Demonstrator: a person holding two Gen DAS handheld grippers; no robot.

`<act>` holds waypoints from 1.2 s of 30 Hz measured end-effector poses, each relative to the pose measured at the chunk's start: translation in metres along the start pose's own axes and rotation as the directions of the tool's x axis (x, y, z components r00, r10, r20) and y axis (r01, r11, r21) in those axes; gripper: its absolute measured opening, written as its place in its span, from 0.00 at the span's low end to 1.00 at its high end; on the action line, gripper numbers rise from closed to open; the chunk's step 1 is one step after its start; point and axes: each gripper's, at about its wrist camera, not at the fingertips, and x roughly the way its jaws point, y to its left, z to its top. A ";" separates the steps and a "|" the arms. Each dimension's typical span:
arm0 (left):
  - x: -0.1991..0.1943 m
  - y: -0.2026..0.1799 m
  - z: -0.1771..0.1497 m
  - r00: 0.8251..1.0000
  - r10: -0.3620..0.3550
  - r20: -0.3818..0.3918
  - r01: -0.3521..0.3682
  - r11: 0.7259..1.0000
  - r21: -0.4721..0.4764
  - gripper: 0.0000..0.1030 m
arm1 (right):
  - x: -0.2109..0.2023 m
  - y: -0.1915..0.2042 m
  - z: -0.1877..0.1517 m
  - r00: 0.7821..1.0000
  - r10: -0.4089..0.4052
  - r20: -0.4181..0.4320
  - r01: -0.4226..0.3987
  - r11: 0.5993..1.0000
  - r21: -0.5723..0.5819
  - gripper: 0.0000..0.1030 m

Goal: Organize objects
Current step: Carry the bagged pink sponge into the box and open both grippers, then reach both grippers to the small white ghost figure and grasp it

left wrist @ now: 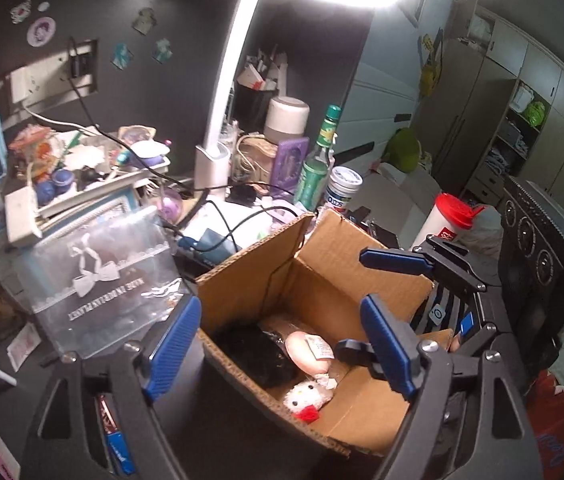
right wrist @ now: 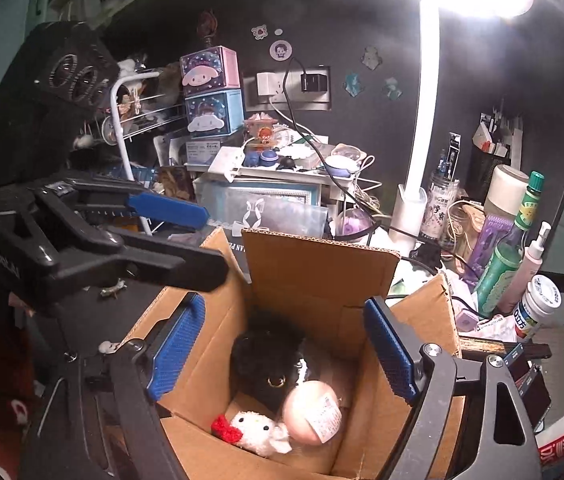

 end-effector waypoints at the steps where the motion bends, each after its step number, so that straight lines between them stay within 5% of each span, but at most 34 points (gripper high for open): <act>1: -0.007 0.002 -0.003 1.000 0.004 0.011 -0.004 1.000 -0.005 0.78 | -0.001 0.003 0.000 1.000 0.007 0.005 -0.007 1.000 -0.007 0.90; 3: -0.020 0.008 -0.007 0.999 0.021 0.036 -0.021 1.000 -0.018 0.78 | -0.003 0.009 0.002 1.000 0.012 0.026 -0.011 1.000 -0.029 0.99; 17: -0.120 0.068 -0.078 0.960 0.232 0.160 -0.208 0.966 -0.152 0.81 | -0.001 0.114 0.018 0.980 0.193 0.049 -0.179 0.963 -0.199 1.00; 26: -0.145 0.117 -0.156 0.924 0.343 0.169 -0.296 0.922 -0.251 0.86 | 0.039 0.194 -0.013 0.940 0.339 -0.032 -0.337 0.915 -0.220 1.00; 30: -0.137 0.139 -0.191 0.928 0.353 0.119 -0.306 0.904 -0.297 0.86 | 0.078 0.211 -0.040 0.924 0.358 -0.132 -0.376 0.914 -0.154 0.93; 33: -0.125 0.151 -0.217 0.945 0.314 0.087 -0.271 0.907 -0.322 0.86 | 0.112 0.214 -0.060 0.903 0.367 -0.225 -0.392 0.917 -0.077 0.76; 36: -0.109 0.159 -0.236 0.963 0.266 0.038 -0.238 0.911 -0.336 0.86 | 0.140 0.216 -0.076 0.896 0.330 -0.296 -0.357 0.933 -0.041 0.71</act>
